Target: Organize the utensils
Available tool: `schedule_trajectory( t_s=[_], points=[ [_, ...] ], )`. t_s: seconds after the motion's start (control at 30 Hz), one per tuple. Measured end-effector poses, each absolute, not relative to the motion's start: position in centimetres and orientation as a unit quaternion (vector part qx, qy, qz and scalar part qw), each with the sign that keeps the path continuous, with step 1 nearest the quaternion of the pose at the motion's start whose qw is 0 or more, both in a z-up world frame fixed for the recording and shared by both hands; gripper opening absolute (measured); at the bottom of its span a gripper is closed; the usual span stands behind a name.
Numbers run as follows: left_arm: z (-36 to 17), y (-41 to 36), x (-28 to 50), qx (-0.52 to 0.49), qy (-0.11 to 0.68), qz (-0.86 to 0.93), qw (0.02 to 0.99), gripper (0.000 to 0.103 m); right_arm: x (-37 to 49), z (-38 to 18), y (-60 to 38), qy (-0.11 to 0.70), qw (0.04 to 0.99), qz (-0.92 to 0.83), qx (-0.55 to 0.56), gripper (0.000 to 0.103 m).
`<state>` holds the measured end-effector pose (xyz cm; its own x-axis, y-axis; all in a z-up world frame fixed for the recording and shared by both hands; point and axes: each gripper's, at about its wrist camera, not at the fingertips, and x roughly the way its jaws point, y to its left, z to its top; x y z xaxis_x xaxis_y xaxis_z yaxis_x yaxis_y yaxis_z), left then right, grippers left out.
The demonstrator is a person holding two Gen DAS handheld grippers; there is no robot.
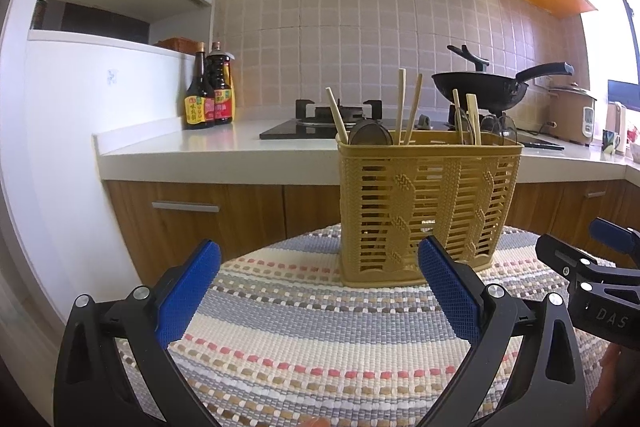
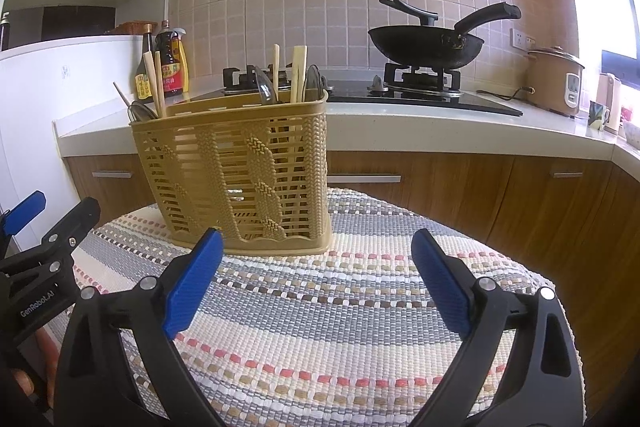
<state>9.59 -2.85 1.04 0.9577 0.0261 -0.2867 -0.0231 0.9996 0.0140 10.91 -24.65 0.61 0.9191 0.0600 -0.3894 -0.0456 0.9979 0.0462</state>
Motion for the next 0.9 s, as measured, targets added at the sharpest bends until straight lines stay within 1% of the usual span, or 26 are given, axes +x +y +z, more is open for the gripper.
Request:
schedule_trajectory(
  t_s=[0.9],
  points=[
    [0.94, -2.79, 9.69, 0.005, 0.146, 0.013, 0.989, 0.096, 11.01, 0.38, -24.37, 0.204, 0.978, 0.027, 0.014, 0.091]
  ],
)
